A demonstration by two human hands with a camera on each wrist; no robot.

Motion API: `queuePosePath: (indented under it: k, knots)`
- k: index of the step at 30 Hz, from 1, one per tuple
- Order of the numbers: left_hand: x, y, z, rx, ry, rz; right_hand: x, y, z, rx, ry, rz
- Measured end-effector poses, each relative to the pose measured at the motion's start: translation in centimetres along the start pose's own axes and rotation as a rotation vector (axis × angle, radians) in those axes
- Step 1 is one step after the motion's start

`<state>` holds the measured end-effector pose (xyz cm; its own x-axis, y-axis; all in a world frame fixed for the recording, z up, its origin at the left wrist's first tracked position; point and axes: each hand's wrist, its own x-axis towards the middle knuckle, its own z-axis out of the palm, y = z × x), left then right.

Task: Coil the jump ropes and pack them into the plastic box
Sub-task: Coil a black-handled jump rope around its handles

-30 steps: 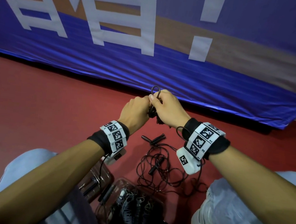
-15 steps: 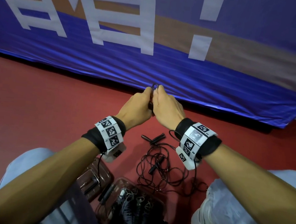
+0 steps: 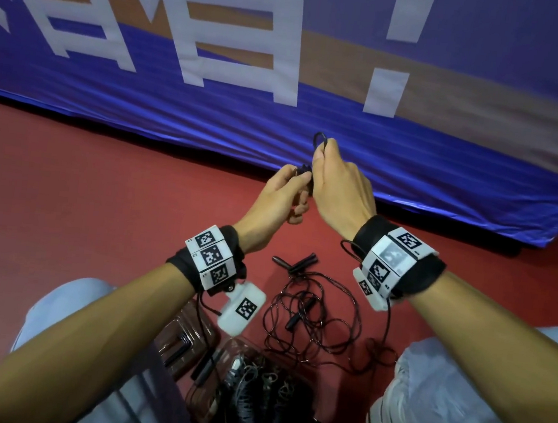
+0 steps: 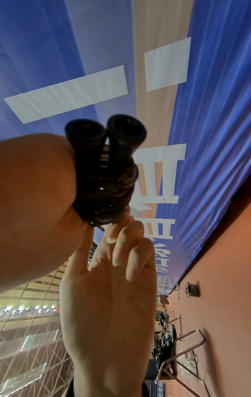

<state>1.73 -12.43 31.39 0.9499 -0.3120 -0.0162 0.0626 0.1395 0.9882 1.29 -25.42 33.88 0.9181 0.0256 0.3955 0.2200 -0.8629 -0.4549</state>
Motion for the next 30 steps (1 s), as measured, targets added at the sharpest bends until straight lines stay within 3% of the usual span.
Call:
queuePosePath:
  k: [8, 17, 23, 26, 30]
  knots:
    - [0.3, 0.3, 0.1, -0.125, 0.070, -0.047, -0.4, 0.1, -0.3, 0.018, -0.020, -0.028]
    - [-0.6, 0.1, 0.4, 0.243, 0.213, 0.084, -1.8, -0.4, 0.6, 0.073, -0.140, -0.096]
    - [0.1, 0.6, -0.2, 0.296, 0.249, 0.111, -0.8, -1.0, 0.1, 0.578, -0.228, 0.195]
    - [0.0, 1.0, -0.3, 0.204, 0.204, 0.096, -0.6, -1.1, 0.0, 0.780, -0.254, 0.345]
    - [0.1, 1.7, -0.9, 0.164, 0.081, 0.085, -0.4, -1.1, -0.5, 1.033, -0.237, 0.393]
